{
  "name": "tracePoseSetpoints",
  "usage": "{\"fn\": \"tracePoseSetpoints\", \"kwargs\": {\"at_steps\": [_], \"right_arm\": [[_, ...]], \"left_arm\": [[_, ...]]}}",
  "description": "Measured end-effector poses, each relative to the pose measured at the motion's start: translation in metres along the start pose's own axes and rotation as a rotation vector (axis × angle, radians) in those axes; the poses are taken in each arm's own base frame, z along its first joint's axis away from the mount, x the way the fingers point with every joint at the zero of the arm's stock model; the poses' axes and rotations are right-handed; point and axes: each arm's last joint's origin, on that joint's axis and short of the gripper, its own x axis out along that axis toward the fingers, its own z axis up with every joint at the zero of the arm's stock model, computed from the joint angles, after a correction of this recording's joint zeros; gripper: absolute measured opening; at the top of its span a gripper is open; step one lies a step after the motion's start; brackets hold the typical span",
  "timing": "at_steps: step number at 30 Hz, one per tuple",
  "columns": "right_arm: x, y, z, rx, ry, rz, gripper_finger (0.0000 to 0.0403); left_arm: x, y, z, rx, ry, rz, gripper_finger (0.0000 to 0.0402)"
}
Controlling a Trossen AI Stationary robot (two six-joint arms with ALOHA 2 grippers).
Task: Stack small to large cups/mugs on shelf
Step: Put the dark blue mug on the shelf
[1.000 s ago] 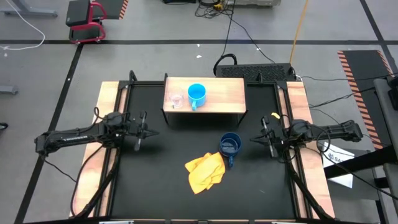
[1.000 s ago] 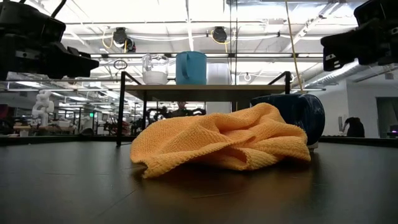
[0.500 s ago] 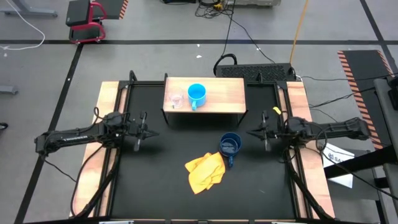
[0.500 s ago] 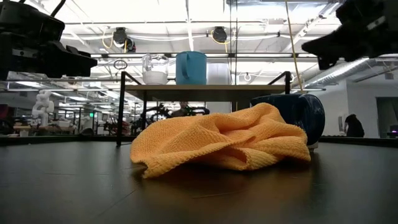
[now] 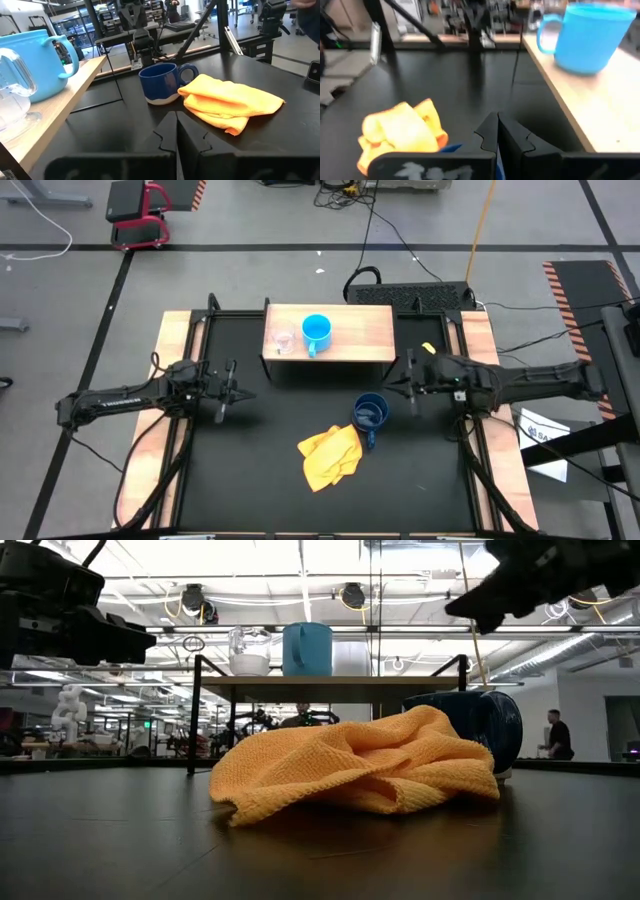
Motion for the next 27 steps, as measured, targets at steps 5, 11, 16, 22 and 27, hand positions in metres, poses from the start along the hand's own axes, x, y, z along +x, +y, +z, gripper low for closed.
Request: {"fn": "tracePoseSetpoints", "kwargs": {"at_steps": [5,11,16,22,27], "right_arm": [[0.009,-0.007,0.019,0.081,0.143,0.010,0.0000],[0.017,-0.013,0.027,0.198,0.313,0.034,0.0000],[0.021,-0.017,0.027,0.242,0.405,0.038,0.0000],[0.029,-0.020,0.030,0.273,0.463,0.047,0.0000],[0.037,-0.020,0.028,0.286,0.513,0.066,0.0000]], "left_arm": [[0.000,0.000,0.000,-0.004,-0.001,0.000,0.0023],[0.000,0.000,0.000,-0.004,-0.001,0.000,0.0018],[0.000,0.000,0.000,-0.001,-0.001,-0.001,0.0003],[0.000,0.000,0.000,0.000,-0.001,-0.001,0.0018],[0.000,0.000,0.000,0.000,-0.001,-0.001,0.0027]]}}
